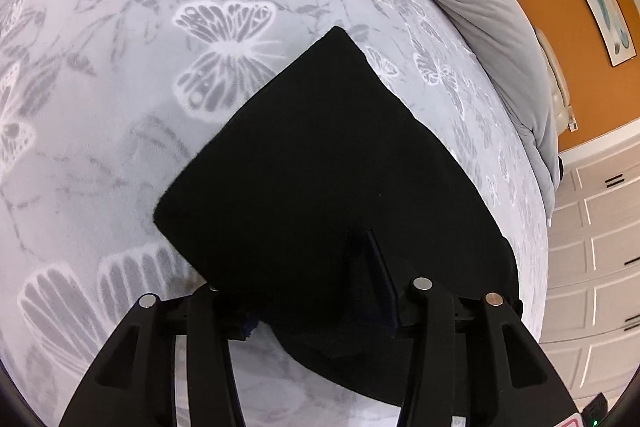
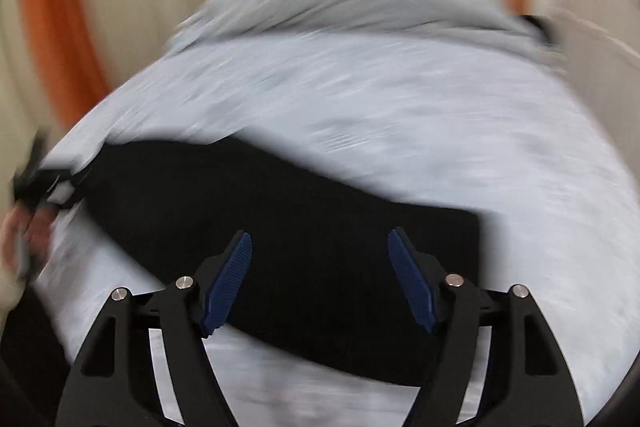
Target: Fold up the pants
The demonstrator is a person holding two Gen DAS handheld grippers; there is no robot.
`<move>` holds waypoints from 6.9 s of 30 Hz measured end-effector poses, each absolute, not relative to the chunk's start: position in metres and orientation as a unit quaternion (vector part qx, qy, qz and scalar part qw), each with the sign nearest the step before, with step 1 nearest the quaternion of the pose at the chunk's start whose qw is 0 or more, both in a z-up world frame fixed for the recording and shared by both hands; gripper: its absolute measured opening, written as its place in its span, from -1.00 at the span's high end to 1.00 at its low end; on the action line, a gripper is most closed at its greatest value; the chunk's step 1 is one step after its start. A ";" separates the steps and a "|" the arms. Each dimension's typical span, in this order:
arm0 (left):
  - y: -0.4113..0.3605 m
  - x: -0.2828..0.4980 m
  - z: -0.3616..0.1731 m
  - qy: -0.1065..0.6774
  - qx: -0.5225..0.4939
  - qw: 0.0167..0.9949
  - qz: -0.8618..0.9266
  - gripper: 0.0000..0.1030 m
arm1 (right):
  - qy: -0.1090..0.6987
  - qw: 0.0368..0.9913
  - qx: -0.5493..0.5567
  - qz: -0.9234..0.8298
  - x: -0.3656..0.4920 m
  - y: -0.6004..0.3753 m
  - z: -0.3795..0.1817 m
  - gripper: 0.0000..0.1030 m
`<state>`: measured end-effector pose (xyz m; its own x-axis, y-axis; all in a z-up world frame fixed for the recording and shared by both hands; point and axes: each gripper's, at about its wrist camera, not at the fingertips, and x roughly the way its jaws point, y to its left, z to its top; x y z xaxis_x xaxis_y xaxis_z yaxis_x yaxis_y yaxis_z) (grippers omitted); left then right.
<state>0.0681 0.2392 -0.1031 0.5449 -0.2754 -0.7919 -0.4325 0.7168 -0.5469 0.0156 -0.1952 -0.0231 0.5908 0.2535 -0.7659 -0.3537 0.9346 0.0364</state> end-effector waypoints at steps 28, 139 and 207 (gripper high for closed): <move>0.170 0.057 -0.002 0.370 -0.301 0.876 -0.074 0.70 | 0.380 0.913 0.067 0.134 0.056 -0.207 -0.001 -0.44; -0.016 0.036 -0.046 0.452 0.038 0.889 -0.060 -0.48 | 0.455 0.875 0.123 0.110 -0.021 -0.282 -0.035 0.43; -0.002 0.034 0.004 0.379 -0.210 0.838 -0.333 0.78 | 0.444 0.836 0.268 0.177 -0.005 -0.307 -0.026 -0.51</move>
<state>0.0339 -0.0024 0.0040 0.4914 -0.7170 -0.4943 0.3982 0.6898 -0.6047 -0.0050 -0.3066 -0.0256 0.5428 0.5338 -0.6484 -0.0568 0.7936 0.6058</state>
